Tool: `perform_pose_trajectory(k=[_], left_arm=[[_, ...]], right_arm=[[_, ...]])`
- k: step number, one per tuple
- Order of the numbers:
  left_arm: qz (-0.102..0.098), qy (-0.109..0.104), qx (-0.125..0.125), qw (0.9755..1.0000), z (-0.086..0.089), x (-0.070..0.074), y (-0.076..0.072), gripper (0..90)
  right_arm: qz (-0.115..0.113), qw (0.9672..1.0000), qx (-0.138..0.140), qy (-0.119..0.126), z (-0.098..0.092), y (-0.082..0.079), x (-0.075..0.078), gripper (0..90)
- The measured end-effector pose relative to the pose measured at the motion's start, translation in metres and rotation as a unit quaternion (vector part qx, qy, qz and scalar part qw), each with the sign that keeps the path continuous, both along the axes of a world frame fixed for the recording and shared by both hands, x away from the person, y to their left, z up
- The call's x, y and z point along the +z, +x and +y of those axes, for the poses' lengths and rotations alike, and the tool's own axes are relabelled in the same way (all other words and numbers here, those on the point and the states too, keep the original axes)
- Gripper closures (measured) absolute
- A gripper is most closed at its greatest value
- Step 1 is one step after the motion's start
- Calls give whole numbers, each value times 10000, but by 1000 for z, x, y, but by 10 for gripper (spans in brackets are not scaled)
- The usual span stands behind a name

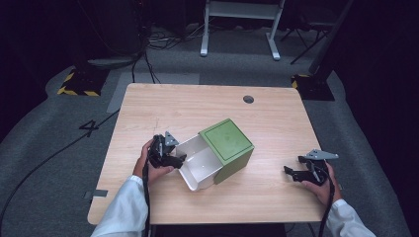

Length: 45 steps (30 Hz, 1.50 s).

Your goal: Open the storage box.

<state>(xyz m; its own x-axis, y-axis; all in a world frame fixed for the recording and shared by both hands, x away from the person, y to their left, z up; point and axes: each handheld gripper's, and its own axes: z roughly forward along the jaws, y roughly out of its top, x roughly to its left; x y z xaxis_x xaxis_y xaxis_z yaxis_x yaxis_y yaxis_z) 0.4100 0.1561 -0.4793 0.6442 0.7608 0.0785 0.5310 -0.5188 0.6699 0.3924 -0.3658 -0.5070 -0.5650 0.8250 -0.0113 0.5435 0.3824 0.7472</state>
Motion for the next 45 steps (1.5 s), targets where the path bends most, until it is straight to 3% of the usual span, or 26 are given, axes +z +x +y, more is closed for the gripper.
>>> perform_pose_trajectory(k=[6,10,22,26,30,37,40,43,45], left_arm=[[-18,32,-3,10000,2,-1,-2,176],[-41,181,-40,9998,1,-3,-6,183],[-70,203,-80,9997,7,-2,-10,179],[-153,171,-101,9997,5,1,-11,180],[-225,3,-103,9997,8,6,-12,180],[-273,-15,-120,9996,7,10,-16,180],[-270,7,-146,9995,10,11,-19,181],[-219,81,-107,9997,15,9,-21,237],[-143,-7,-100,9998,19,7,-21,242]], right_arm=[[0,10000,-1,1,0,0,0,178],[1,10000,0,0,0,0,0,178],[-1,10000,1,0,0,0,0,178],[2,10000,0,2,0,0,0,178],[2,10000,1,3,0,0,0,178],[2,10000,1,3,0,0,0,178],[1,10000,2,2,0,0,0,178],[3,10000,2,4,0,0,0,178],[2,10000,2,2,0,0,0,178]])
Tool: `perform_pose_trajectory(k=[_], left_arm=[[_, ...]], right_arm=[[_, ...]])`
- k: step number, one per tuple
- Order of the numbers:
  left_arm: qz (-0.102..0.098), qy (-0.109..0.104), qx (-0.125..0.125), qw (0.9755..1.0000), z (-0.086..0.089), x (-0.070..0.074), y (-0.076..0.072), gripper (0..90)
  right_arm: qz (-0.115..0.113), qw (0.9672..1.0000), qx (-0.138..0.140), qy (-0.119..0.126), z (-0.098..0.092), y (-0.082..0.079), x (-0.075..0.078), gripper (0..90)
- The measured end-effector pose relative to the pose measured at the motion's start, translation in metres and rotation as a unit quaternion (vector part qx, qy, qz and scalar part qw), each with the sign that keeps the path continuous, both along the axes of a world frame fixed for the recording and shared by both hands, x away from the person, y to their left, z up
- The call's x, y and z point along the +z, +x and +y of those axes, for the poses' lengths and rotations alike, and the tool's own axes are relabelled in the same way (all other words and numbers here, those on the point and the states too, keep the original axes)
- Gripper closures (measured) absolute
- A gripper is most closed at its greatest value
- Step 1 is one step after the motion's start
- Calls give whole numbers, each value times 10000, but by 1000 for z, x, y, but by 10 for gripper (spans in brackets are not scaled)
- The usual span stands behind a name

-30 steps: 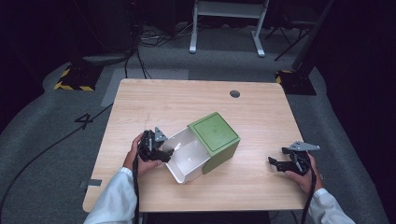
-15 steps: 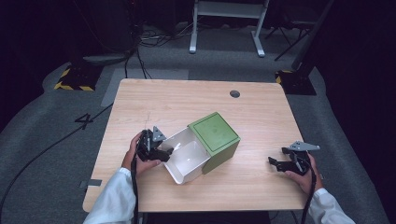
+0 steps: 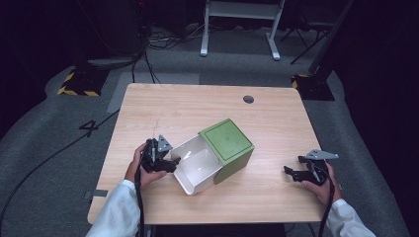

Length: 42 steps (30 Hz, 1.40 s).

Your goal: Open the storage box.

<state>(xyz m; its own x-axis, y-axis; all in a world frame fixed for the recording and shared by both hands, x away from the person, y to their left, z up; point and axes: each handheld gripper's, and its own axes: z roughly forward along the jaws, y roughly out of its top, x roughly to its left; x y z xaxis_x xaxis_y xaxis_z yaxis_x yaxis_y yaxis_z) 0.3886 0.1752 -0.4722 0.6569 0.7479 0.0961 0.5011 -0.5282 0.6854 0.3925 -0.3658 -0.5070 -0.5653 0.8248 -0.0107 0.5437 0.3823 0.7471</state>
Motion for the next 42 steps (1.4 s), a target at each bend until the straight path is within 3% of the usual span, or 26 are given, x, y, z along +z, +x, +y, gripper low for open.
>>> perform_pose_trajectory(k=[5,15,31,42], left_arm=[[-24,17,44,10000,5,-1,-1,237],[-193,-169,-81,9996,4,10,-7,166],[-511,-361,-153,9979,25,27,-40,160],[-462,-320,-106,9984,47,25,-51,160]], right_arm=[[-2,10000,1,-1,0,0,0,177],[-2,10000,1,1,0,0,0,178],[0,10000,0,1,0,0,0,178],[0,10000,1,1,0,0,0,178]])
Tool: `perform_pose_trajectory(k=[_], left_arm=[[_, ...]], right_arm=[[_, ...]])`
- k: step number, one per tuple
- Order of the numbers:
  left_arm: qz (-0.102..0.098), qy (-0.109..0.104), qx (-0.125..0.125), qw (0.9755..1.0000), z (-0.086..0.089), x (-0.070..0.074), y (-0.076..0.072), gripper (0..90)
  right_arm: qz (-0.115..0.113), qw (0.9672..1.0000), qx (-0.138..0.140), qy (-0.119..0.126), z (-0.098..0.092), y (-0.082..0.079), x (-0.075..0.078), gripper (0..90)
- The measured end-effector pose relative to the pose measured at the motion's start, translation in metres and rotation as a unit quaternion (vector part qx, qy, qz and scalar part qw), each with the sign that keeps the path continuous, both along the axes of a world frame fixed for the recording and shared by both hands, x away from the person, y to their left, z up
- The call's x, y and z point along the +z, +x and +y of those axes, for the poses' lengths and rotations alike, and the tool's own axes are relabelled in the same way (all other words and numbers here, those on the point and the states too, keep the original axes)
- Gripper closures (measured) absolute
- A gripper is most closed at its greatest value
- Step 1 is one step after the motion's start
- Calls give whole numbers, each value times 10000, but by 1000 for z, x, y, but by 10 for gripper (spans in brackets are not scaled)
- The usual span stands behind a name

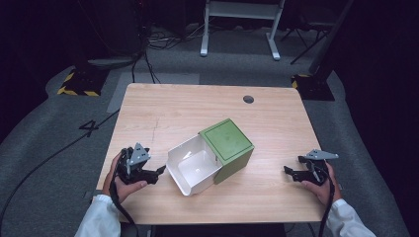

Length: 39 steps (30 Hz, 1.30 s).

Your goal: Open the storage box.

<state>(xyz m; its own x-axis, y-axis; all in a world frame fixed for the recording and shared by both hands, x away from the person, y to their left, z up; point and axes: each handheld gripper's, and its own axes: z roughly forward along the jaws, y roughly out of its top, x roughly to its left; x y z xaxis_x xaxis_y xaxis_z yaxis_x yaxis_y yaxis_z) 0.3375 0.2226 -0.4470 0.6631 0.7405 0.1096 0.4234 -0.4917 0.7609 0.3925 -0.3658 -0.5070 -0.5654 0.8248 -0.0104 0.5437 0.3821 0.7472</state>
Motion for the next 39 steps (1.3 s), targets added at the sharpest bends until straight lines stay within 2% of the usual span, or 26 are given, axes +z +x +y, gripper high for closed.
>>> perform_pose_trajectory(k=[3,4,8,14,20,24,30,36,38,39], left_arm=[[15,94,29,10000,3,-2,-1,160],[34,216,22,9998,5,-5,-2,161],[118,296,45,9995,8,-9,-3,161],[133,360,170,9991,17,-15,-6,161],[197,645,246,9974,19,-29,-7,162],[225,722,270,9968,21,-34,-7,162],[389,628,387,9965,30,-45,-6,162],[571,381,490,9964,37,-53,-5,162],[642,209,519,9964,40,-56,-5,158],[642,209,519,9964,40,-56,-5,159]], right_arm=[[0,10000,1,0,0,0,0,178],[1,10000,0,0,0,0,0,178],[3,10000,4,3,0,0,0,177],[5,10000,20,-7,0,1,0,173],[9,10000,24,-12,1,1,0,168],[14,10000,29,-10,1,2,0,167],[19,10000,36,-5,1,2,0,166],[23,10000,41,1,1,2,0,166],[21,10000,55,1,1,2,0,165],[21,10000,55,1,1,2,0,165]])
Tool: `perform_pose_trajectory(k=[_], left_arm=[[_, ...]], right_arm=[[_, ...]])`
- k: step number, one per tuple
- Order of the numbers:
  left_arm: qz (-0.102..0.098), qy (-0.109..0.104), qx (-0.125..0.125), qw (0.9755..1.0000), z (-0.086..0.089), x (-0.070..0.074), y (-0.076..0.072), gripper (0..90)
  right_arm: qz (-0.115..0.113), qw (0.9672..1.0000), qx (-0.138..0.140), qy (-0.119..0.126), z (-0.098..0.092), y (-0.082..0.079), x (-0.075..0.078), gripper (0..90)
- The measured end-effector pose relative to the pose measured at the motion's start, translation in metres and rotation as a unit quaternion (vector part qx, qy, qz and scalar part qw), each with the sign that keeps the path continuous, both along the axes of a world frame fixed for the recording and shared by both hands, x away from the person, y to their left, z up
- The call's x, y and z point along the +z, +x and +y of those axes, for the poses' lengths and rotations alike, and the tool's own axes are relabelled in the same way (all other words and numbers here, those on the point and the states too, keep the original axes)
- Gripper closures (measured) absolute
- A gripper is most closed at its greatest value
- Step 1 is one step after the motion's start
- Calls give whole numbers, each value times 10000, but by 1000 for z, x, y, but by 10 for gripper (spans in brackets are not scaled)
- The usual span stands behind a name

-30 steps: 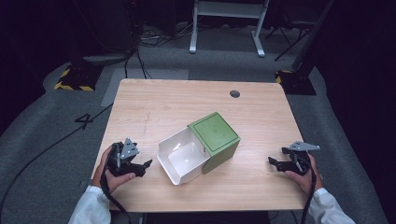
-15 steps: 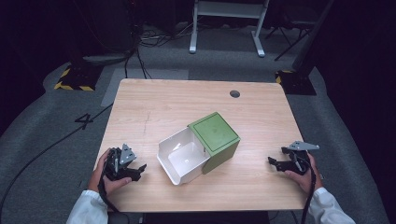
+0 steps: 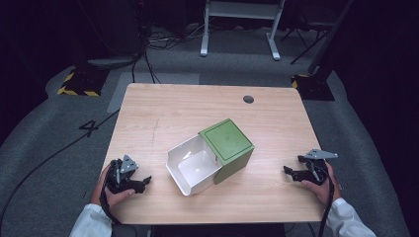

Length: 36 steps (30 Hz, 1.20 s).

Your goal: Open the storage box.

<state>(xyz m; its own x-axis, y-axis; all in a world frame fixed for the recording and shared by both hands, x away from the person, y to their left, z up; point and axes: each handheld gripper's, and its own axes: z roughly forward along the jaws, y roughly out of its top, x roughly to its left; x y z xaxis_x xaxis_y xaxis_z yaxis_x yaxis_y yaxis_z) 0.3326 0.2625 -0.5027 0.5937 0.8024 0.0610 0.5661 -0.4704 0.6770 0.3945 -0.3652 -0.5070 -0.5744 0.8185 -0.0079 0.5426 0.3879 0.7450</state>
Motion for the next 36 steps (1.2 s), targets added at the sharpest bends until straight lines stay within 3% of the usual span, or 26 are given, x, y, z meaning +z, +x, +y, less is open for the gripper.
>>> perform_pose_trajectory(k=[3,7,36], left_arm=[[106,-350,132,9992,4,-5,1,156],[99,-347,256,9990,3,-5,1,149],[94,-353,284,9989,3,-5,1,149]], right_arm=[[-1,10000,2,0,0,0,0,165],[-2,10000,11,-1,0,0,0,164],[-11,10000,22,-20,1,1,0,161]])
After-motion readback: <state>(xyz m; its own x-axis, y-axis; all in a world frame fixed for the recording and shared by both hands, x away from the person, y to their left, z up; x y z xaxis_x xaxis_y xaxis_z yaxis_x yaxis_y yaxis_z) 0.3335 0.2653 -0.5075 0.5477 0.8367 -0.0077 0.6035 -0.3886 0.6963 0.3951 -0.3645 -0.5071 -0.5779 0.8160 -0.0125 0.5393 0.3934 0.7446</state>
